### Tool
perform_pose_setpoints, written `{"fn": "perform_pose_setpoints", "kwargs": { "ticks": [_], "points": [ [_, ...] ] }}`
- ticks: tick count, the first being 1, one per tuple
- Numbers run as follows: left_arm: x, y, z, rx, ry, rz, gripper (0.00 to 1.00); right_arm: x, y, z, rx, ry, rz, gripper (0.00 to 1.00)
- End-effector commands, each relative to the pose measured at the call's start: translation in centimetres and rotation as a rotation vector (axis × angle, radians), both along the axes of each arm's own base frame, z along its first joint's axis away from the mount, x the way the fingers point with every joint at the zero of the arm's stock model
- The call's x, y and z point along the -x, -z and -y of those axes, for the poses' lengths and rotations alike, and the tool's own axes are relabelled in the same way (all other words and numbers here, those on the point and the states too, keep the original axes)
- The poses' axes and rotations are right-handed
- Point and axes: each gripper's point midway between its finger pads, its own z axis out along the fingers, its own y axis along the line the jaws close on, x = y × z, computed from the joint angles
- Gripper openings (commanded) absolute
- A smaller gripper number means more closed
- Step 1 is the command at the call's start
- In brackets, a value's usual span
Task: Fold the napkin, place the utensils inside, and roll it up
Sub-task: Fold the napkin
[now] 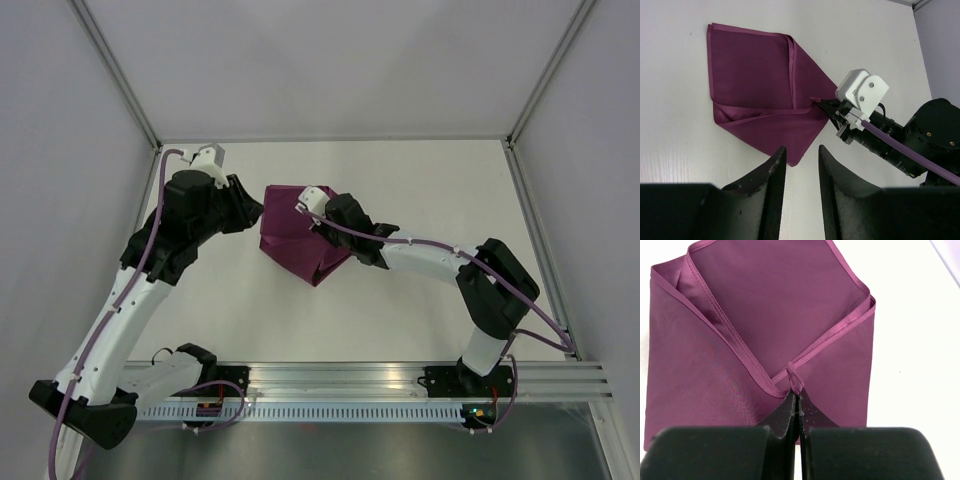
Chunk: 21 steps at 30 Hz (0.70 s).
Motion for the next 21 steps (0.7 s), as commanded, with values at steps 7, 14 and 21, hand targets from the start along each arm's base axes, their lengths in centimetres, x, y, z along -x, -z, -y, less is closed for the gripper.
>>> {"fn": "perform_pose_setpoints", "kwargs": {
  "ticks": [7, 14, 21],
  "points": [
    [-0.6, 0.3, 1.5, 0.015, 0.079, 0.017, 0.38, -1.2, -2.0, 3.1, 0.002, 0.086, 0.065, 0.01],
    [-1.1, 1.8, 2.4, 0.033, 0.105, -0.012, 0.38, -2.1, -1.7, 4.3, -0.003, 0.101, 0.067, 0.01],
    [-1.5, 4.0, 3.2, 0.037, 0.128, -0.056, 0.38, -2.6, -0.8, 5.1, 0.008, 0.115, 0.063, 0.01]
  ]
}}
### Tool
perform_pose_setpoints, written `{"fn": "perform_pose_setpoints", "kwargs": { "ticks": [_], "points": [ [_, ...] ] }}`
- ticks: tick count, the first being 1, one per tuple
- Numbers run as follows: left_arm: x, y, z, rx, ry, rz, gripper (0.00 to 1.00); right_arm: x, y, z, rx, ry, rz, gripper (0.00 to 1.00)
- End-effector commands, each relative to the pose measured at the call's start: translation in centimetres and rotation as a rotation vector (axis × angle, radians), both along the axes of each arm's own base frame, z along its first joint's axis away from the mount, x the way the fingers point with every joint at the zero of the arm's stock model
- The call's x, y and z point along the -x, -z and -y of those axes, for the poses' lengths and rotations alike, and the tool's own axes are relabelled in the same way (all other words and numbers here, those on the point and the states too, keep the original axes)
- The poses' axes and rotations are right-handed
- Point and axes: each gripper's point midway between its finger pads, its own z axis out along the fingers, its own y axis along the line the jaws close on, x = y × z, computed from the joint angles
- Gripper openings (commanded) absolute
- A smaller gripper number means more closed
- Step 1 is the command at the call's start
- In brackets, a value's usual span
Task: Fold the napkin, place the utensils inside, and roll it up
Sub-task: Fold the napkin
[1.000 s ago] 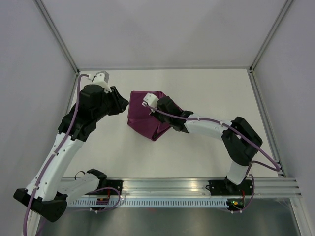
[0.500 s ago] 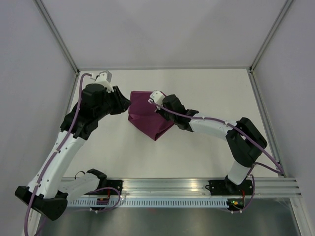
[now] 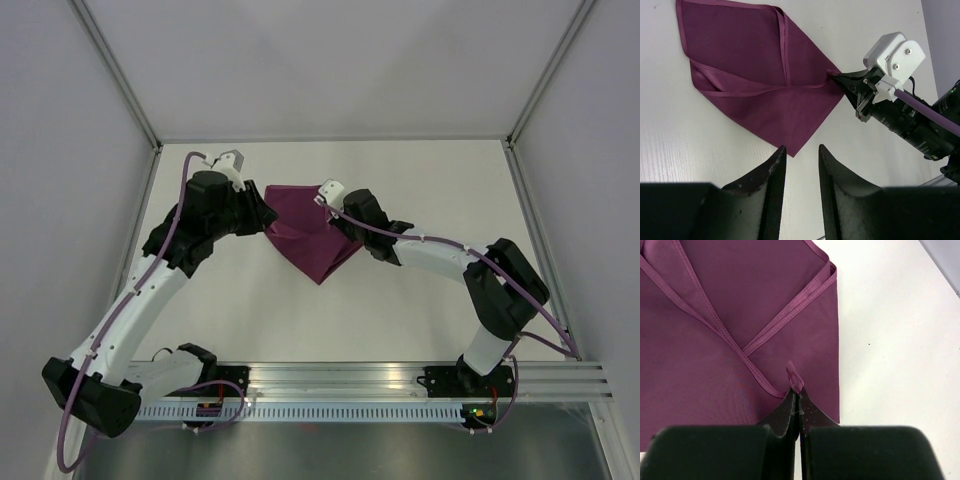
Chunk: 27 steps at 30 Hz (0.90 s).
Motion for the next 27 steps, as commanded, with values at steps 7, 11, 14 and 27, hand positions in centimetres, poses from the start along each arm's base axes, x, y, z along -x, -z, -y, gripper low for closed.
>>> {"fn": "perform_pose_setpoints", "kwargs": {
  "ticks": [7, 11, 14, 27],
  "points": [
    [-0.7, 3.8, 2.4, 0.046, 0.095, -0.044, 0.37, -0.8, 0.2, 0.4, -0.010, 0.021, 0.018, 0.01],
    [-0.8, 6.3, 3.2, 0.046, 0.122, -0.085, 0.36, -0.9, 1.3, 0.7, -0.002, 0.028, -0.009, 0.01],
    [-0.7, 8.5, 3.7, 0.040, 0.142, -0.127, 0.36, -1.1, 2.1, 0.9, -0.004, 0.038, -0.029, 0.01],
    [-1.0, 15.2, 7.7, 0.003, 0.241, -0.247, 0.35, -2.6, 3.9, 2.9, -0.097, 0.110, -0.187, 0.19]
  ]
}}
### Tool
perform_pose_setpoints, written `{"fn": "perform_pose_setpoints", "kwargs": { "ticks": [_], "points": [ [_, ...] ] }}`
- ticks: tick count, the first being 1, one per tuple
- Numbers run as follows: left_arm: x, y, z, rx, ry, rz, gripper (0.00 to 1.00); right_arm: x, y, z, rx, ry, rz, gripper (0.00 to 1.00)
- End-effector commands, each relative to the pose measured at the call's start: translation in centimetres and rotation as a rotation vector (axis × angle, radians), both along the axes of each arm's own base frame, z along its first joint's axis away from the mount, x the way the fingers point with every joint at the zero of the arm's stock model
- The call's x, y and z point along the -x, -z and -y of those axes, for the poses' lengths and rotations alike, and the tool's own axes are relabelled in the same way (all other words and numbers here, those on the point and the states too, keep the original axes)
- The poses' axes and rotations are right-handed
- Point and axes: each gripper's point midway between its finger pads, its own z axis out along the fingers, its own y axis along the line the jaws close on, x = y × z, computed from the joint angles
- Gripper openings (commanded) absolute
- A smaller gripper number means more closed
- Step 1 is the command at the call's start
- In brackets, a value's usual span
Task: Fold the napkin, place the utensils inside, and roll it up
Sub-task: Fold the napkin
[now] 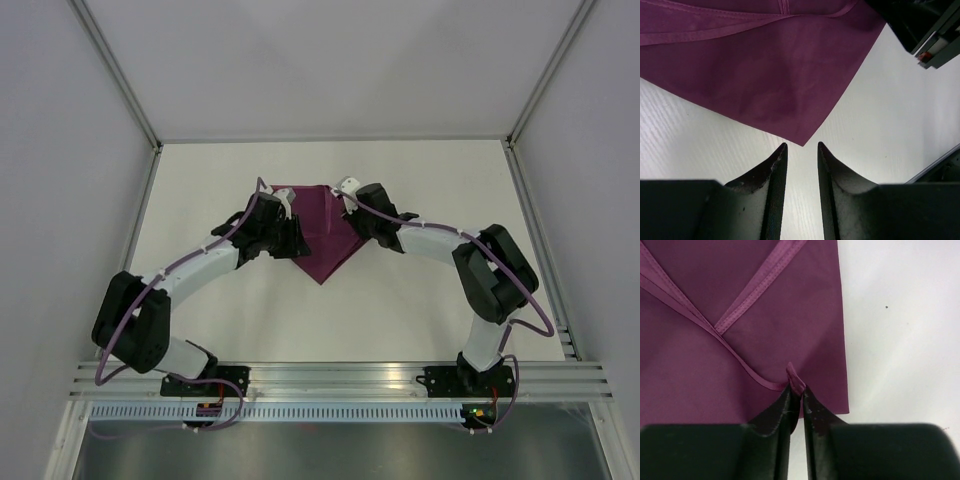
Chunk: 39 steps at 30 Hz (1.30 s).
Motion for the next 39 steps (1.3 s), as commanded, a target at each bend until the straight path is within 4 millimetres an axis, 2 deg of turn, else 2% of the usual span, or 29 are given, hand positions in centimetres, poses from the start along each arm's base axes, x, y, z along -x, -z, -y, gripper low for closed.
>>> {"fn": "perform_pose_setpoints", "kwargs": {
  "ticks": [1, 4, 6, 9, 17, 23, 32, 39],
  "points": [
    [-0.9, 0.0, 1.9, 0.042, 0.039, 0.024, 0.35, -0.9, -0.6, 0.4, -0.077, 0.037, -0.060, 0.21],
    [-1.3, 1.0, 2.5, 0.035, 0.042, 0.008, 0.35, -1.4, -0.6, 1.6, -0.097, 0.069, -0.083, 0.32],
    [-1.5, 1.2, 3.0, 0.036, 0.048, 0.004, 0.35, -1.3, -0.9, 1.3, -0.127, 0.056, -0.102, 0.40],
    [-1.8, 1.9, 3.7, 0.029, 0.061, -0.013, 0.35, -1.3, -0.7, 1.6, -0.142, 0.060, -0.128, 0.44],
    [-2.2, 3.0, 6.3, 0.019, 0.107, -0.032, 0.35, -1.3, -0.3, 1.8, -0.157, 0.061, -0.169, 0.44],
    [-2.9, 3.3, 7.4, 0.014, 0.116, -0.032, 0.34, -1.4, 0.7, 2.4, -0.139, 0.095, -0.221, 0.44],
    [-3.4, 5.2, 8.5, 0.004, 0.123, -0.059, 0.35, -2.3, -0.9, 3.6, -0.174, 0.155, -0.244, 0.48],
    [-3.7, 6.4, 8.8, 0.003, 0.116, -0.073, 0.34, -1.3, -0.9, 3.4, -0.197, 0.131, -0.317, 0.49]
  ]
}}
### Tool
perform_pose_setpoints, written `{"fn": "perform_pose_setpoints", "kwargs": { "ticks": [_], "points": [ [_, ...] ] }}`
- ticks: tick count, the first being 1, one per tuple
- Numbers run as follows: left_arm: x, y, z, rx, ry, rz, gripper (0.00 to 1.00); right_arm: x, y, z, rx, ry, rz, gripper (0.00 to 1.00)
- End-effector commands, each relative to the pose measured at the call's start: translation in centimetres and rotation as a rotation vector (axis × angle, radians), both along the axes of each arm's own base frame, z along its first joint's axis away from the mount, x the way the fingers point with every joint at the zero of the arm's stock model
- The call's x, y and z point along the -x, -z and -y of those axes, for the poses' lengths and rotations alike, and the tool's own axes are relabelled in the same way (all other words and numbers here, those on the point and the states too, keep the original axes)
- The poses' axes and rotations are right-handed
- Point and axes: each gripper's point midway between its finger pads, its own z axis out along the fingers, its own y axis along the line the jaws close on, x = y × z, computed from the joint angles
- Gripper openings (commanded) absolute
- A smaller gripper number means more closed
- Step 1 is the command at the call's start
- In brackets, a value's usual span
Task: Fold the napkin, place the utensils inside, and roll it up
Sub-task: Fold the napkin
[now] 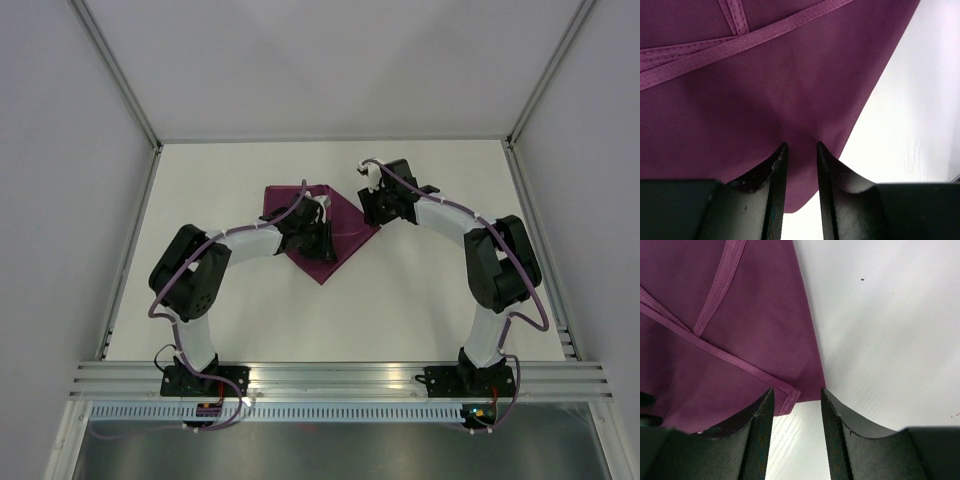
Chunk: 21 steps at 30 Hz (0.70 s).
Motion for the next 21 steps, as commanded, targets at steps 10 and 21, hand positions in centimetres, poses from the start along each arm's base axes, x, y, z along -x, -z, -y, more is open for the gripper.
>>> {"fn": "perform_pose_setpoints", "kwargs": {
  "ticks": [10, 21],
  "points": [
    [-2.1, -0.5, 1.8, 0.046, -0.033, 0.028, 0.34, 1.6, 0.8, -1.0, -0.045, -0.019, -0.151, 0.52],
    [-2.8, 0.0, 1.8, 0.027, -0.046, 0.030, 0.34, 1.8, 1.6, -0.9, -0.053, -0.015, -0.188, 0.43]
  ]
}}
